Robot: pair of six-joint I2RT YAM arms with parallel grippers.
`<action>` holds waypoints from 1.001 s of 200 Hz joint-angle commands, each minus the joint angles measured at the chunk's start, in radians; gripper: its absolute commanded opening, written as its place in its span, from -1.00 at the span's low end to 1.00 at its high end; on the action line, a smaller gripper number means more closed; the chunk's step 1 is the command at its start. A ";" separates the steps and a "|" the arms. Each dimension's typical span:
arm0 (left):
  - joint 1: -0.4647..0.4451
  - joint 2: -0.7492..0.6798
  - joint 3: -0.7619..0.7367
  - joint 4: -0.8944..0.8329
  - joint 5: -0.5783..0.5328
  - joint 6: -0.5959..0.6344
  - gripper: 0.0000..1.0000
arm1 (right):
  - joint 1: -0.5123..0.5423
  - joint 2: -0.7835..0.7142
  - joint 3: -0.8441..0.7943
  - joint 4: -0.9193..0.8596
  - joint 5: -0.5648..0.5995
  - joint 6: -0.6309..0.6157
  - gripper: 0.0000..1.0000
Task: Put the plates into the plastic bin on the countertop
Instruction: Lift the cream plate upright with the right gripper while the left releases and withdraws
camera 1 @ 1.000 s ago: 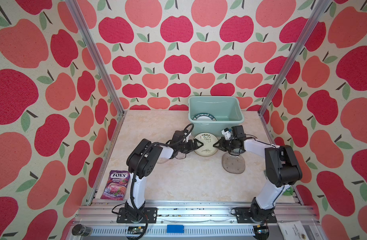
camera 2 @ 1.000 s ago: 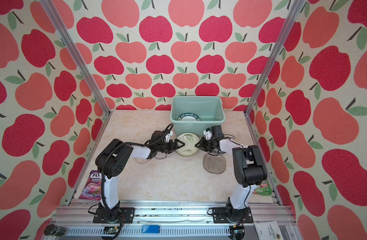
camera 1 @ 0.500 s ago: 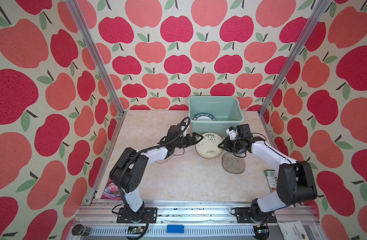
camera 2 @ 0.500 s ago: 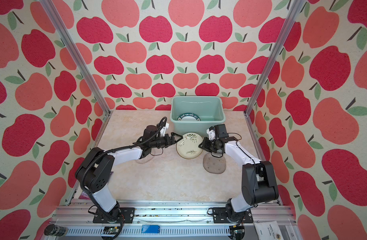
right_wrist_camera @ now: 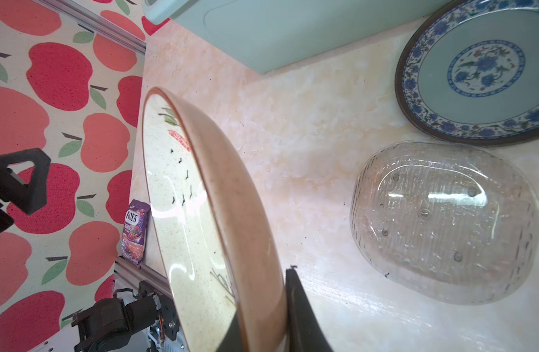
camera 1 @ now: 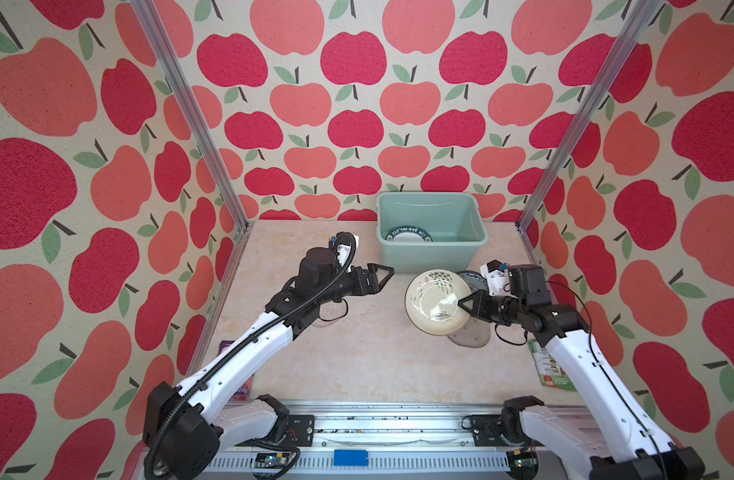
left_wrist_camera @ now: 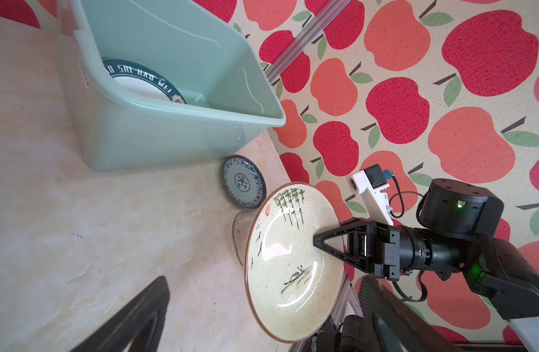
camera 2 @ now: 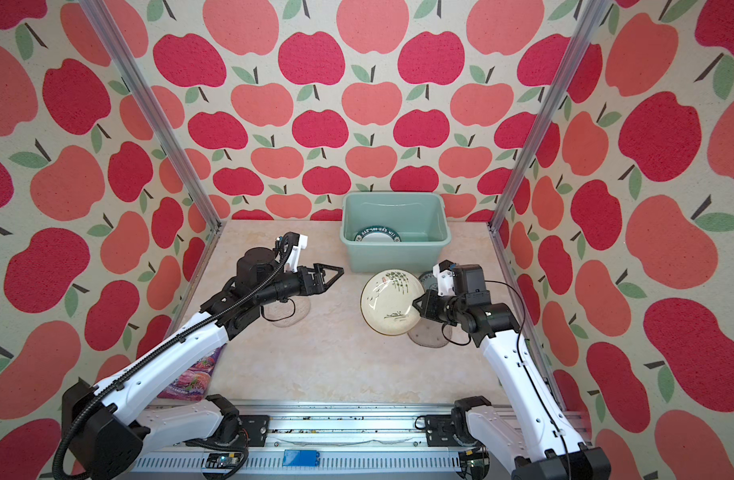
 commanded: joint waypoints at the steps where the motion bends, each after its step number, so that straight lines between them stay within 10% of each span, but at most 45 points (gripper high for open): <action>1: -0.002 -0.108 0.030 -0.252 -0.100 0.067 0.98 | 0.007 -0.063 0.077 -0.058 -0.029 0.041 -1.00; 107: -0.004 -0.390 0.049 -0.508 -0.278 0.155 0.98 | 0.007 0.053 0.466 -0.067 -0.070 0.135 -1.00; 200: -0.001 -0.129 0.274 -0.447 -0.315 0.309 0.98 | -0.011 0.504 0.847 0.038 -0.091 0.129 -1.00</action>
